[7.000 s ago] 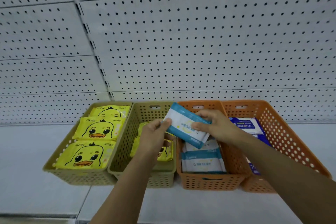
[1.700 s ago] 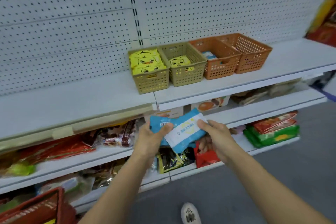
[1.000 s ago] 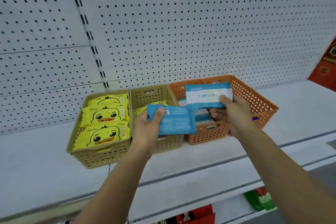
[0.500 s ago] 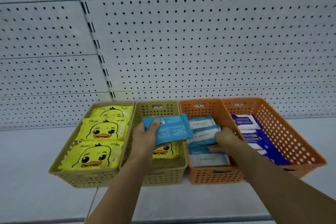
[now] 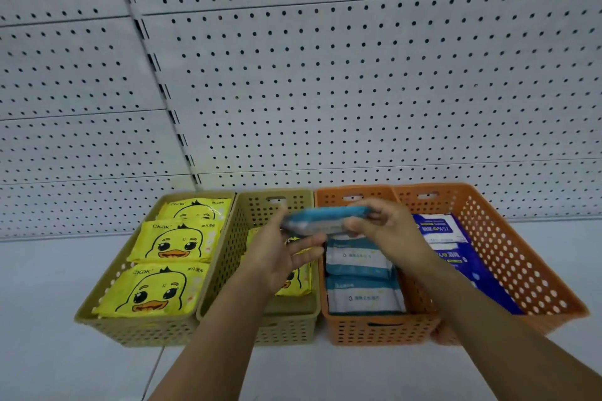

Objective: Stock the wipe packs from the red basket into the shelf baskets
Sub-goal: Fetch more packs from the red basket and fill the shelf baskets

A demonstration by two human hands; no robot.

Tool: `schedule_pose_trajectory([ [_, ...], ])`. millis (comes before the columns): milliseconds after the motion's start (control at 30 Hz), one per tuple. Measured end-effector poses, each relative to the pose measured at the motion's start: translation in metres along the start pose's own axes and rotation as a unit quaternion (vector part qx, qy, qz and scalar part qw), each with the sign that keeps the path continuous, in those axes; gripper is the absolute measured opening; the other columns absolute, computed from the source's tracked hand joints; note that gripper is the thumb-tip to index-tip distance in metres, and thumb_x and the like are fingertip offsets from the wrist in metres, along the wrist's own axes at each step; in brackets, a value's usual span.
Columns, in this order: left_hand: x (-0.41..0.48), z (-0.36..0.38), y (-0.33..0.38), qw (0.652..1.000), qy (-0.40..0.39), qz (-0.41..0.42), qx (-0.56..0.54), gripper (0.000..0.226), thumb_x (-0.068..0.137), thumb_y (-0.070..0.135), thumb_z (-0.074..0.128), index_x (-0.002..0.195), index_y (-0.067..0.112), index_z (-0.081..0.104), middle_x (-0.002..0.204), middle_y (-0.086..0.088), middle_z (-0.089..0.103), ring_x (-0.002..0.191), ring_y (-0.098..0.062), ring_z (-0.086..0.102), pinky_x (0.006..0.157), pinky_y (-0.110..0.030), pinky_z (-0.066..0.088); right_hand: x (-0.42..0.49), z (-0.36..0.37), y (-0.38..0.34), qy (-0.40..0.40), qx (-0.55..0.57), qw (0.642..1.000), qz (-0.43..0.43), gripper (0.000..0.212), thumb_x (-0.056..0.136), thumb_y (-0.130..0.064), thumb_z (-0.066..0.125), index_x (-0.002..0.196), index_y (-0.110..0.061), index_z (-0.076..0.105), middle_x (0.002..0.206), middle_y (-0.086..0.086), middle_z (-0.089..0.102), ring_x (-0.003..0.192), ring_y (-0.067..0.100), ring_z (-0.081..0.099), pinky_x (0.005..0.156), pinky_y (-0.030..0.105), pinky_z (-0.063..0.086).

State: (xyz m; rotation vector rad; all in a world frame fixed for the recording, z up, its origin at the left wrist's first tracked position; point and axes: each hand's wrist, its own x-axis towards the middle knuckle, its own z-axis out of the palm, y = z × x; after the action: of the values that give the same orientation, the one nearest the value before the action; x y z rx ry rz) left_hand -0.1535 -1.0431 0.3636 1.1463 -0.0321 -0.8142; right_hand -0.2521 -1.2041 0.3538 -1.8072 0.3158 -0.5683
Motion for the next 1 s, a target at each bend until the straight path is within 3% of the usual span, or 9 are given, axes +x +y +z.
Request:
schedule_pose_trajectory([
  [100, 0.002, 0.004, -0.003, 0.999, -0.016, 0.015, 0.036, 0.037, 0.098, 0.045, 0.048, 0.117, 0.015, 0.059, 0.109, -0.008, 0.068, 0.084, -0.025, 0.073, 0.058, -0.031, 0.059, 0.004, -0.007, 0.003, 0.031, 0.051, 0.995, 0.081, 0.001, 0.086, -0.016, 0.068, 0.087, -0.016, 0.068, 0.05, -0.006, 0.062, 0.041, 0.006, 0.049, 0.044, 0.018, 0.04],
  [200, 0.006, 0.009, -0.012, 0.987, 0.016, 0.064, 0.146, 0.026, 0.099, 0.027, 0.052, 0.117, 0.009, 0.059, 0.098, -0.006, 0.064, 0.078, -0.015, 0.065, 0.057, -0.026, 0.055, 0.017, -0.014, 0.013, 0.043, 0.039, 0.984, 0.17, 0.009, 0.089, -0.021, 0.066, 0.093, -0.013, 0.067, 0.054, -0.007, 0.063, 0.04, 0.001, 0.048, 0.042, 0.017, 0.04],
  [300, 0.01, 0.004, -0.028, 0.887, 0.07, 0.162, 0.426, 0.031, 0.097, 0.029, 0.055, 0.126, 0.02, 0.052, 0.119, 0.004, 0.057, 0.104, -0.009, 0.054, 0.077, -0.025, 0.052, 0.039, -0.028, 0.034, 0.104, -0.097, 0.978, 0.15, 0.017, 0.09, -0.026, 0.063, 0.1, -0.013, 0.064, 0.091, 0.004, 0.07, 0.077, 0.014, 0.066, 0.07, 0.036, 0.058],
  [400, 0.006, 0.002, -0.047, 0.821, 0.02, 0.194, 0.537, 0.049, 0.093, 0.03, 0.059, 0.138, 0.029, 0.04, 0.137, 0.01, 0.042, 0.124, -0.006, 0.038, 0.106, -0.038, 0.043, 0.058, -0.036, 0.048, 0.109, -0.362, 0.92, 0.103, 0.022, 0.093, -0.033, 0.055, 0.101, -0.014, 0.06, 0.094, 0.005, 0.065, 0.085, 0.022, 0.063, 0.074, 0.04, 0.055],
  [600, 0.002, 0.0, -0.054, 0.792, 0.008, 0.224, 0.568, 0.053, 0.094, 0.026, 0.058, 0.141, 0.036, 0.035, 0.138, 0.015, 0.042, 0.111, 0.006, 0.035, 0.094, -0.022, 0.037, 0.089, -0.016, 0.055, -0.034, -0.429, 0.887, 0.166, 0.013, 0.093, -0.02, 0.055, 0.084, -0.01, 0.052, 0.093, 0.012, 0.064, 0.073, 0.022, 0.059, 0.057, 0.028, 0.044],
  [767, 0.005, -0.001, -0.058, 0.791, 0.013, 0.229, 0.567, 0.056, 0.093, 0.025, 0.06, 0.141, 0.039, 0.034, 0.139, 0.014, 0.043, 0.119, 0.002, 0.041, 0.094, -0.023, 0.037, 0.082, -0.001, 0.066, -0.064, -0.545, 0.83, 0.098, 0.048, 0.09, -0.015, 0.056, 0.133, -0.009, 0.035, 0.13, 0.02, 0.039, 0.1, 0.037, 0.057, 0.068, 0.04, 0.049],
  [833, 0.007, -0.003, -0.059, 0.789, 0.017, 0.232, 0.569, 0.057, 0.093, 0.024, 0.06, 0.142, 0.036, 0.035, 0.14, 0.012, 0.044, 0.121, -0.001, 0.043, 0.094, -0.022, 0.037, 0.076, 0.008, 0.076, -0.147, -0.542, 0.825, 0.07, 0.045, 0.096, -0.029, 0.048, 0.138, -0.021, 0.037, 0.142, 0.015, 0.032, 0.118, 0.037, 0.045, 0.086, 0.044, 0.048],
  [900, 0.009, -0.004, -0.06, 0.786, 0.018, 0.231, 0.573, 0.058, 0.092, 0.025, 0.06, 0.143, 0.035, 0.035, 0.14, 0.011, 0.045, 0.122, -0.004, 0.046, 0.094, -0.023, 0.039, 0.071, 0.011, 0.088, -0.279, -0.506, 0.808, 0.118, 0.049, 0.1, -0.043, 0.033, 0.147, -0.029, 0.028, 0.157, 0.009, 0.014, 0.14, 0.04, 0.018, 0.111, 0.052, 0.025],
  [1000, 0.01, -0.004, -0.06, 0.785, 0.017, 0.228, 0.576, 0.058, 0.092, 0.025, 0.06, 0.144, 0.033, 0.035, 0.14, 0.011, 0.045, 0.122, -0.006, 0.046, 0.094, -0.024, 0.041, 0.069, 0.006, 0.091, -0.322, -0.465, 0.806, 0.174, 0.057, 0.099, -0.052, 0.025, 0.152, -0.033, 0.012, 0.161, 0.001, -0.007, 0.146, 0.033, -0.01, 0.117, 0.051, 0.001],
])
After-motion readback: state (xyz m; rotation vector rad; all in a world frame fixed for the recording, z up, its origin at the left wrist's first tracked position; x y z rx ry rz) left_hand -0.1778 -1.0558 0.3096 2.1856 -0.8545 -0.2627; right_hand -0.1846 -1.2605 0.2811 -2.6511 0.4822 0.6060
